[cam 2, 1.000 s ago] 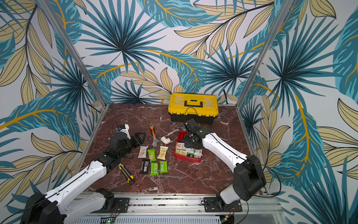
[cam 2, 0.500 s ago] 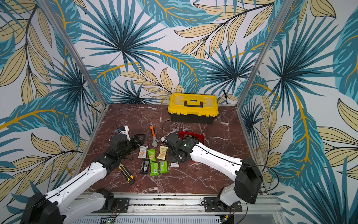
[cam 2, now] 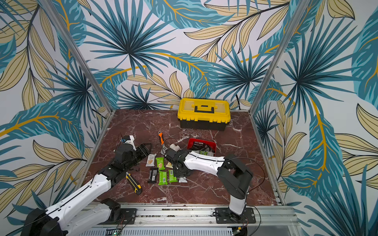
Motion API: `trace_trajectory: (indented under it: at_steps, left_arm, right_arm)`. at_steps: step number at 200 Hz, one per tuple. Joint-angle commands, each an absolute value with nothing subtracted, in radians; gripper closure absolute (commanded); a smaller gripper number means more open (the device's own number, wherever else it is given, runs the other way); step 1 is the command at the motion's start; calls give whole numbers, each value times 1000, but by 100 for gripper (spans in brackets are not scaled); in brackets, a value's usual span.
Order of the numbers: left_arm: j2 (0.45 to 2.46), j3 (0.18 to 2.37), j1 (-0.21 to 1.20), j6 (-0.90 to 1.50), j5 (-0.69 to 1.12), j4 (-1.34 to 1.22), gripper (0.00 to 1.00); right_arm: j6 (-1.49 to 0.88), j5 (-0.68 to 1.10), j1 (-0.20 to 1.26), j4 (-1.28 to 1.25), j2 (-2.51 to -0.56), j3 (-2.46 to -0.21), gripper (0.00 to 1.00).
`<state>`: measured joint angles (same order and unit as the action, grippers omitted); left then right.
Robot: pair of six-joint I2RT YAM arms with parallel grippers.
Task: Take the cookies out of the storage box
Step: Place the cookie at the center of the board, then pick up the cookie from the storage box.
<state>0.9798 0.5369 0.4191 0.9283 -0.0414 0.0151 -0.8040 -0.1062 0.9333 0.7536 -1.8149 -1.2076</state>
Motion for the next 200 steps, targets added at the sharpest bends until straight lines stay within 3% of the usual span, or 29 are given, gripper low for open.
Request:
trace_trajectory:
  at_steps: [1, 45, 76, 134, 184, 200]
  left_arm:
    - [963, 517, 415, 922, -51, 15, 34]
    - [959, 521, 415, 917, -75, 17, 34]
    - [969, 553, 415, 878, -18, 33, 34]
    - [1061, 687, 492, 758, 64, 79, 35]
    - [1222, 778, 656, 721, 28, 46, 38]
    - [1288, 802, 707, 713, 12, 32, 39]
  right_arm:
    - [-819, -136, 938, 752, -1848, -1225, 62]
    - [-805, -105, 939, 721, -1836, -1225, 46]
    - [-792, -72, 941, 673, -1721, -1179, 40]
    - [-741, -150, 866, 744, -1499, -1159, 42]
    - [-641, -162, 627, 754, -1399, -1069, 42]
    - [-605, -166, 575, 715, -1390, -1037, 38]
